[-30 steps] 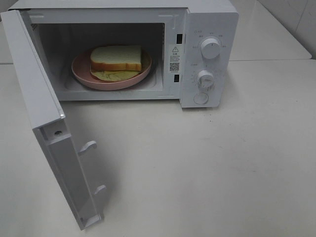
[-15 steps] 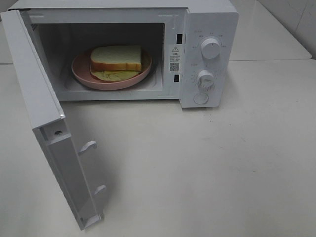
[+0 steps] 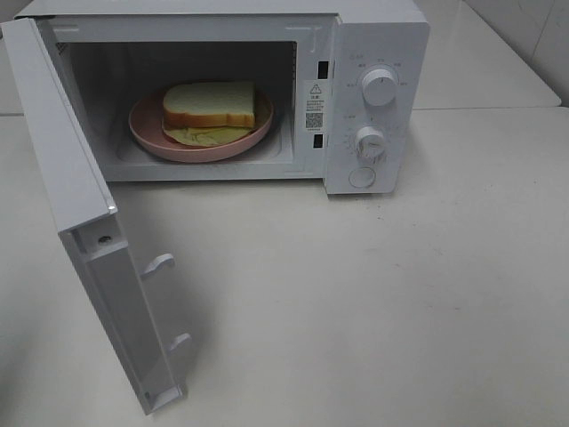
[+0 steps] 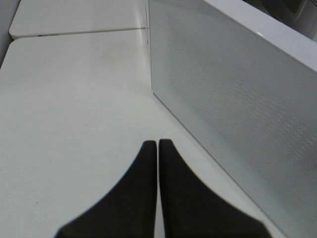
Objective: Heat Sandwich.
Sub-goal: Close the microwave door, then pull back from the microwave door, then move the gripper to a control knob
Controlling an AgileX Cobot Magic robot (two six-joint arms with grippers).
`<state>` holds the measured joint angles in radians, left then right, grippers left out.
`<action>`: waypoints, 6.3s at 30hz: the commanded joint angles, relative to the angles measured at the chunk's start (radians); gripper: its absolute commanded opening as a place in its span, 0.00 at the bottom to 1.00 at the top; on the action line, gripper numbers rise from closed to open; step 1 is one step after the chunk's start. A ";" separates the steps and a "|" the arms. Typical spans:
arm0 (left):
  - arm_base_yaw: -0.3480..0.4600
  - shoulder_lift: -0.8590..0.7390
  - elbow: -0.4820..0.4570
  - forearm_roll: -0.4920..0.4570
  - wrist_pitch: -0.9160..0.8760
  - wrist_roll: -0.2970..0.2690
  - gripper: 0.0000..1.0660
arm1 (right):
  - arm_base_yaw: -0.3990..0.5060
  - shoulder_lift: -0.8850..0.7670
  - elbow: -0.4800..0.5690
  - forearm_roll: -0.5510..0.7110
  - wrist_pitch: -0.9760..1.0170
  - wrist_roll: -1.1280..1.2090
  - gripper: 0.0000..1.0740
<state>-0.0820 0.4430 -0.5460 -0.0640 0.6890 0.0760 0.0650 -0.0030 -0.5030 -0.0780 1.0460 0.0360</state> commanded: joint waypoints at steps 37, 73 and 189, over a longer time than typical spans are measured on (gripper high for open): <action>-0.005 0.671 0.400 0.383 -1.450 -0.223 0.00 | -0.007 -0.027 -0.001 0.003 -0.009 -0.003 0.71; -0.538 1.236 0.014 -0.123 -1.600 -0.046 0.00 | -0.007 -0.027 -0.001 0.003 -0.009 -0.003 0.71; -0.641 1.214 -0.448 -0.293 -0.233 0.203 0.95 | -0.007 -0.027 -0.001 0.003 -0.009 -0.004 0.71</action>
<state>-0.7260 1.6690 -0.9980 -0.3730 0.4350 0.2880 0.0650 -0.0030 -0.5030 -0.0750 1.0440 0.0360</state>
